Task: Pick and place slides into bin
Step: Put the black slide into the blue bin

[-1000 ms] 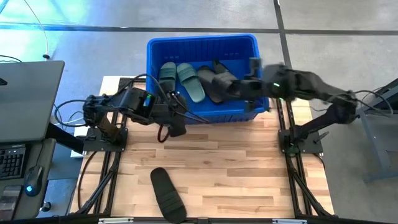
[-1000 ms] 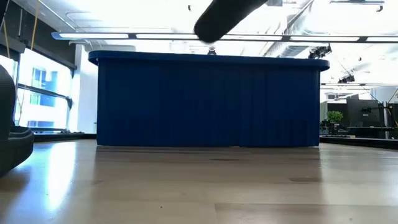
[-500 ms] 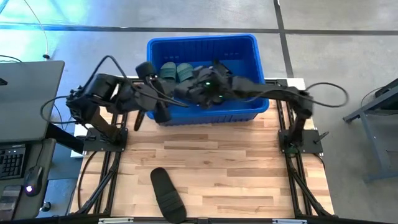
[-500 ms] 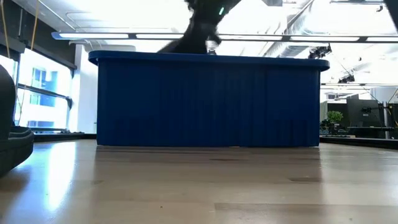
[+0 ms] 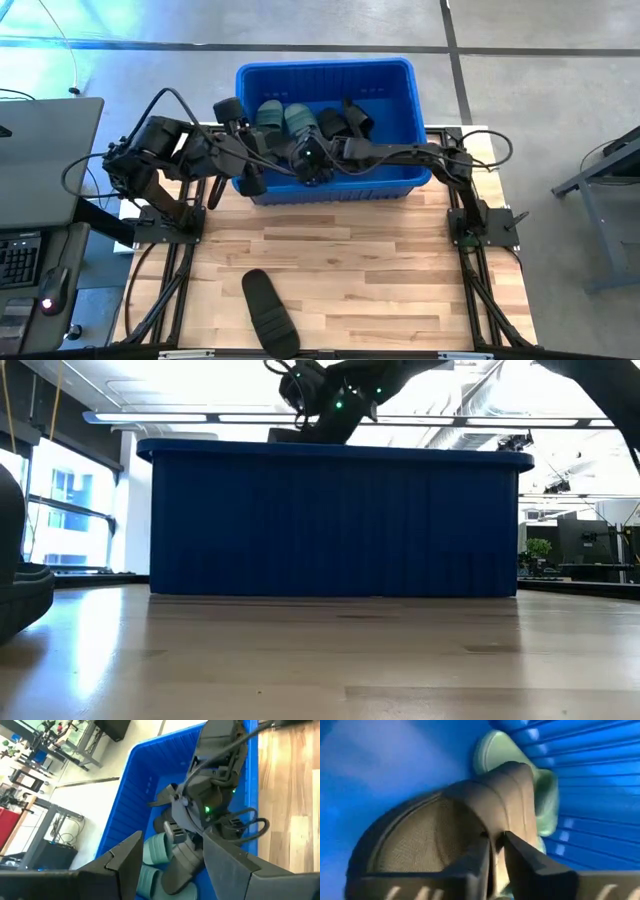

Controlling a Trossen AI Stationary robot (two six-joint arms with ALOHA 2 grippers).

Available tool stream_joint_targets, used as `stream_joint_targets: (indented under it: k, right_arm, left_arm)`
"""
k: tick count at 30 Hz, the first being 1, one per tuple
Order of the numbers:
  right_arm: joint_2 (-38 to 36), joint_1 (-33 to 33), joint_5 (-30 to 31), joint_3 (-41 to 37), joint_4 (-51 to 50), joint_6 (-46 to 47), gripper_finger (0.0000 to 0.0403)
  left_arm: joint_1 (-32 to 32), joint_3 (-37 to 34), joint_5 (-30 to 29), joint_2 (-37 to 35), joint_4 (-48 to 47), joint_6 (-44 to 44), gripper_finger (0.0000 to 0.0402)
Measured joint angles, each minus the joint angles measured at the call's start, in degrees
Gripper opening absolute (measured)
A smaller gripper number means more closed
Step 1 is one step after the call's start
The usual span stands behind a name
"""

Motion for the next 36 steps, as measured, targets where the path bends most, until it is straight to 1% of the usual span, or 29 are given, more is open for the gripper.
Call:
stream_joint_targets:
  k: [4,10,13,15,18,22,28,31,34,36]
  right_arm:
    - [-0.4,0.0,-2.0,0.0,0.1,-0.2,0.01]
    - [-0.5,0.0,-2.0,0.0,0.1,1.1,0.0189]
    - [-0.5,0.0,-1.5,0.0,0.6,1.3,0.0222]
    - [-0.8,0.0,0.6,0.0,0.8,1.1,0.0236]
    - [-1.7,0.1,3.0,0.0,1.4,1.5,0.0242]
    - [-3.0,0.0,4.8,0.1,3.8,3.0,0.0243]
    - [-6.5,0.2,8.5,0.1,8.5,0.8,0.0243]
    - [-9.5,0.9,12.2,0.1,9.4,1.2,0.0243]
    - [-13.6,2.5,17.4,0.1,9.9,1.3,0.0243]
    - [-16.6,4.1,20.7,0.1,9.6,1.9,0.0243]
  left_arm:
    - [0.0,0.0,-0.2,0.0,0.0,0.1,0.0191]
    - [0.0,0.0,-0.6,0.0,0.0,0.1,0.0191]
    - [0.0,0.0,-0.6,0.0,0.0,0.0,0.0191]
    - [0.0,0.0,-0.6,0.0,0.0,-0.1,0.0191]
    - [0.0,0.0,-0.6,0.0,0.0,-0.1,0.0191]
    - [0.0,0.0,-0.6,0.0,0.0,-0.1,0.0191]
    - [0.0,0.0,-0.6,0.0,0.0,-0.2,0.0191]
    - [0.0,0.0,-0.5,0.0,0.0,-0.2,0.0191]
    - [0.0,0.0,2.8,0.0,0.0,-0.2,0.0191]
    - [0.0,0.0,7.8,0.2,0.0,-0.3,0.0191]
